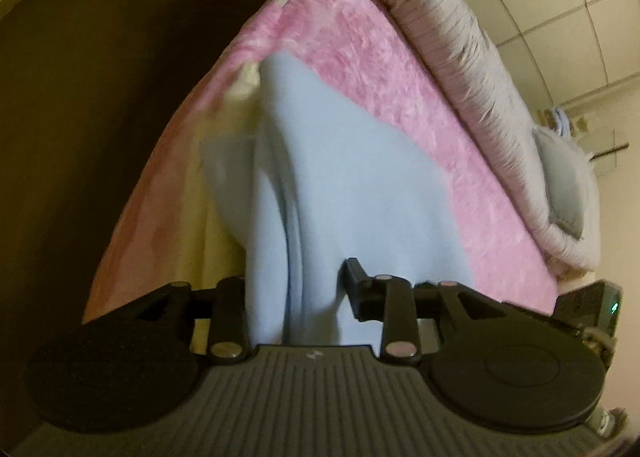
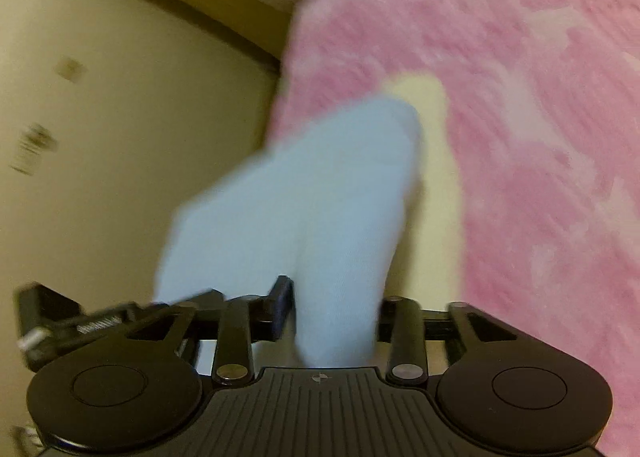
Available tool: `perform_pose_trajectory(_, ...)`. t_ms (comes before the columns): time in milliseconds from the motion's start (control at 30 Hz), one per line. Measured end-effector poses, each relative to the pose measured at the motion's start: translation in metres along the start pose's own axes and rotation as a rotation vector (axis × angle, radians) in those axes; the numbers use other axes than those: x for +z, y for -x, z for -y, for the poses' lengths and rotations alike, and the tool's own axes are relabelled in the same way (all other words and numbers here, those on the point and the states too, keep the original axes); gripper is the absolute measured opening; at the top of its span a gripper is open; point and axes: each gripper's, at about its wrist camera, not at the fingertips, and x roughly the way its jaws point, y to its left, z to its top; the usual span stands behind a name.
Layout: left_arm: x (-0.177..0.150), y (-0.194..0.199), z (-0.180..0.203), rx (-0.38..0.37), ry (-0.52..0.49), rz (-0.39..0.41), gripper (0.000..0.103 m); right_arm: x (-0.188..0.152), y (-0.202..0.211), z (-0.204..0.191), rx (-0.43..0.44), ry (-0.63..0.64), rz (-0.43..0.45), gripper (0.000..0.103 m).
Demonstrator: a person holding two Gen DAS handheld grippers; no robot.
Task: Fold clothes
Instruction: 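Lift and carry the folded sweatshirt with both grippers toward the cream towel, then lower the sweatshirt onto the folded cream towel and open both grippers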
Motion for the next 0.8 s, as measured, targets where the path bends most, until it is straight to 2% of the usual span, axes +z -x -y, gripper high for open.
perform_pose_trajectory(33, -0.002, 0.003, -0.003, -0.010, 0.017, 0.015, 0.031, -0.003, 0.003, 0.002, 0.003, -0.005, 0.011, 0.044)
perform_pose_trajectory(133, -0.006, 0.019, -0.008, 0.023, 0.057, 0.050, 0.032, -0.010, 0.015, 0.006, -0.001, -0.015, 0.039, 0.052)
perform_pose_trajectory(233, -0.014, 0.039, -0.012, 0.056, 0.085, 0.083, 0.032, -0.013, 0.033, 0.008, -0.019, -0.014, 0.059, 0.053)
perform_pose_trajectory(333, -0.023, 0.052, -0.015, 0.053, 0.111, 0.069, 0.032, -0.024, 0.050, 0.011, -0.021, -0.021, 0.041, 0.053)
perform_pose_trajectory(367, -0.025, 0.050, -0.013, 0.055, 0.092, 0.064, 0.031, -0.029, 0.053, 0.011, -0.025, -0.023, 0.038, 0.053)
perform_pose_trajectory(400, -0.026, 0.049, -0.012, 0.058, 0.071, 0.060, 0.025, -0.033, 0.054, 0.010, -0.032, -0.019, 0.045, 0.052)
perform_pose_trajectory(433, -0.028, 0.047, -0.010, 0.062, 0.049, 0.056, 0.015, -0.037, 0.054, 0.008, -0.039, -0.014, 0.052, 0.043)
perform_pose_trajectory(467, -0.027, 0.045, -0.009, 0.068, 0.035, 0.056, 0.013, -0.041, 0.055, 0.007, -0.046, -0.010, 0.059, 0.025)
perform_pose_trajectory(567, -0.024, 0.042, -0.005, 0.088, -0.005, 0.057, 0.011, -0.054, 0.056, 0.002, -0.066, 0.002, 0.081, 0.020)
perform_pose_trajectory(667, -0.021, 0.039, -0.001, 0.108, -0.045, 0.058, 0.012, -0.057, 0.049, -0.003, -0.106, 0.036, 0.074, 0.019)
perform_pose_trajectory(733, -0.018, 0.036, 0.002, 0.122, -0.071, 0.059, 0.013, -0.056, 0.044, -0.005, -0.135, 0.054, 0.064, 0.020)
perform_pose_trajectory(800, -0.020, 0.037, 0.004, 0.142, -0.095, 0.061, 0.016, -0.053, 0.041, 0.000, -0.152, 0.022, 0.051, 0.028)
